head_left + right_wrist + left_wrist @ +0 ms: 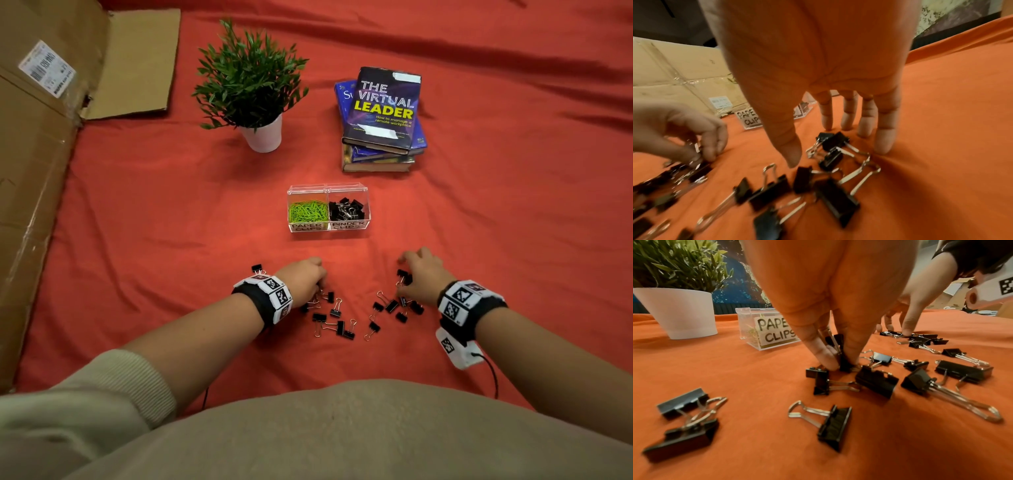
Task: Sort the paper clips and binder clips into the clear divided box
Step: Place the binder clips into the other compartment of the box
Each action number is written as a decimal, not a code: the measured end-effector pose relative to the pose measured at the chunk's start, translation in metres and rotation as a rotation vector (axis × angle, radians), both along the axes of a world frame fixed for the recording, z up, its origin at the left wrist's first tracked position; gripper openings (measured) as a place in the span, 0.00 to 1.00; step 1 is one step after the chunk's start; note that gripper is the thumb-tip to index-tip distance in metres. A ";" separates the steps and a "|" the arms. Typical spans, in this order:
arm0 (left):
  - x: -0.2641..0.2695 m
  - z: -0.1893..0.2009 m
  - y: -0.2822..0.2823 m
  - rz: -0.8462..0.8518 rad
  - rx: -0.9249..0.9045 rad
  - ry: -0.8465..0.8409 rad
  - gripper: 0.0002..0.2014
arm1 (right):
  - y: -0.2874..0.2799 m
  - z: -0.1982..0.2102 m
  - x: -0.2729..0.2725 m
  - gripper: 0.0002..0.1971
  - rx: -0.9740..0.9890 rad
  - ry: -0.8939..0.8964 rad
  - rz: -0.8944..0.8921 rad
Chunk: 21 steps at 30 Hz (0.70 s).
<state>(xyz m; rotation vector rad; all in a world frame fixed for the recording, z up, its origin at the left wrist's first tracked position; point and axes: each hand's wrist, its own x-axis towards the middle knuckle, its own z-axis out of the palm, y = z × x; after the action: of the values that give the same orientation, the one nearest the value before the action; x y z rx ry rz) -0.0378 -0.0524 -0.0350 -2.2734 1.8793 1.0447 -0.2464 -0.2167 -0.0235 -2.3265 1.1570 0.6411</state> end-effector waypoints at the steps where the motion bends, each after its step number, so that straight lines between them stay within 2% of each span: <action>1: -0.001 0.000 0.000 0.003 -0.005 -0.003 0.08 | 0.004 -0.003 -0.002 0.31 0.005 -0.021 0.001; 6: -0.002 -0.002 -0.002 0.016 -0.028 -0.018 0.08 | 0.016 -0.017 0.000 0.17 0.005 -0.110 0.012; 12: -0.002 -0.004 -0.005 0.100 -0.036 -0.003 0.06 | 0.020 -0.015 0.008 0.08 0.041 -0.149 0.096; 15: -0.002 -0.002 -0.010 0.192 -0.096 0.060 0.05 | 0.022 -0.016 0.015 0.07 0.046 -0.246 0.117; 19: -0.001 0.013 -0.036 0.356 -0.240 0.129 0.02 | 0.021 -0.017 0.027 0.02 0.112 -0.367 0.028; 21: 0.003 0.024 -0.057 0.433 -0.294 0.158 0.01 | 0.020 -0.019 0.031 0.05 0.170 -0.369 -0.093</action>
<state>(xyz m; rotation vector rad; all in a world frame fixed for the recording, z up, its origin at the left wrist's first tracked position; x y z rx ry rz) -0.0344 -0.1092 -0.0113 -2.9450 1.7308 1.0727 -0.2151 -0.1965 -0.0425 -2.1186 0.9905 0.2501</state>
